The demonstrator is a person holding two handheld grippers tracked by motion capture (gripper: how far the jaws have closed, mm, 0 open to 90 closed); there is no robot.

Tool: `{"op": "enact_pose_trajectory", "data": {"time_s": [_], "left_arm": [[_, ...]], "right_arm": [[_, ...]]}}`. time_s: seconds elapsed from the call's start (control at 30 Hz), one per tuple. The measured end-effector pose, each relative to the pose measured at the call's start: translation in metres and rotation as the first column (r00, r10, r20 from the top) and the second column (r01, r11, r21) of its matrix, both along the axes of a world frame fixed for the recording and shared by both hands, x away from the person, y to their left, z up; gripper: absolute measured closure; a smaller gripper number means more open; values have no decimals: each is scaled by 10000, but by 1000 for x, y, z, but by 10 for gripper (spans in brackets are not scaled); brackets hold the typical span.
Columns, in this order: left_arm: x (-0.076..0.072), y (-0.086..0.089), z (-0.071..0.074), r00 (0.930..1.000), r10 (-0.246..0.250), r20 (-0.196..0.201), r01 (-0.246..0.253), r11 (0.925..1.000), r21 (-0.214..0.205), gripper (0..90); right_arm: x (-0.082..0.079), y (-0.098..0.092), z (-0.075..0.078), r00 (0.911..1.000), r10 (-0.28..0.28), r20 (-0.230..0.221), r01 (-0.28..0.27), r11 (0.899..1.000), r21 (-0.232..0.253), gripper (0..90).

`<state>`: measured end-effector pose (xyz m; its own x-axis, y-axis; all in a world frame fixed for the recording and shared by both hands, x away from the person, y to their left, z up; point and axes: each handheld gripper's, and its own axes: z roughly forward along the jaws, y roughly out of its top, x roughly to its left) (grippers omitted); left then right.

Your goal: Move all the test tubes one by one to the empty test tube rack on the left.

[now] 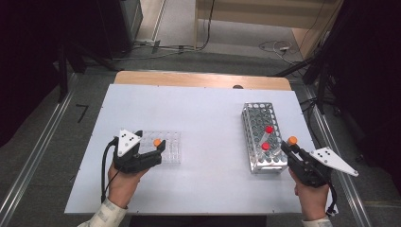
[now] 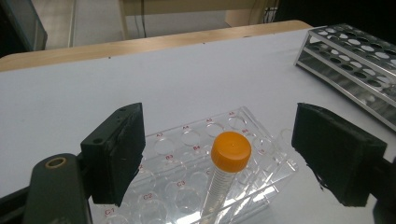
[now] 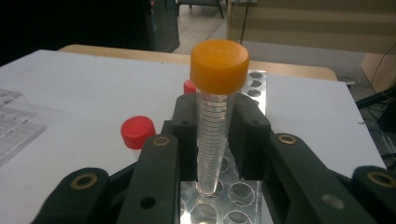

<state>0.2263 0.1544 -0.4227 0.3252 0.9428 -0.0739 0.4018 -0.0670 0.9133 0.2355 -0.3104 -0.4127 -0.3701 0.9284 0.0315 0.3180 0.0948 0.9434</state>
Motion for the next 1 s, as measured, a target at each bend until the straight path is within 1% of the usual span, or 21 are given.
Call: {"op": "enact_pose_trajectory", "data": {"time_s": [0.13, 0.47, 0.63, 0.83, 0.9, 1.0], "left_arm": [[0, 0, 0, 10000, -33, -19, 33, 10000, 24, 179], [0, 0, 0, 10000, -37, -5, 37, 10000, -28, 179], [0, 0, 0, 10000, -28, -7, 27, 10000, -21, 179], [0, -1, 0, 10000, -50, -10, 49, 10000, -17, 179], [0, -1, 0, 10000, -56, -16, 56, 10000, 2, 179], [0, -1, 0, 10000, -68, -17, 68, 10000, 4, 179]], "right_arm": [[-7, 1, 6, 9997, 258, 56, -258, 9997, 3, 710], [-13, 14, 6, 9964, 829, -199, -831, 9965, -122, 710], [-17, 20, 6, 9934, 1122, -252, -1123, 9937, -31, 711], [-20, 35, 4, 9861, 1628, -345, -1634, 9864, -152, 710], [-20, 42, 2, 9826, 1812, -415, -1822, 9831, -205, 711], [-19, 55, -1, 9744, 2179, -555, -2197, 9751, -287, 711]]}}
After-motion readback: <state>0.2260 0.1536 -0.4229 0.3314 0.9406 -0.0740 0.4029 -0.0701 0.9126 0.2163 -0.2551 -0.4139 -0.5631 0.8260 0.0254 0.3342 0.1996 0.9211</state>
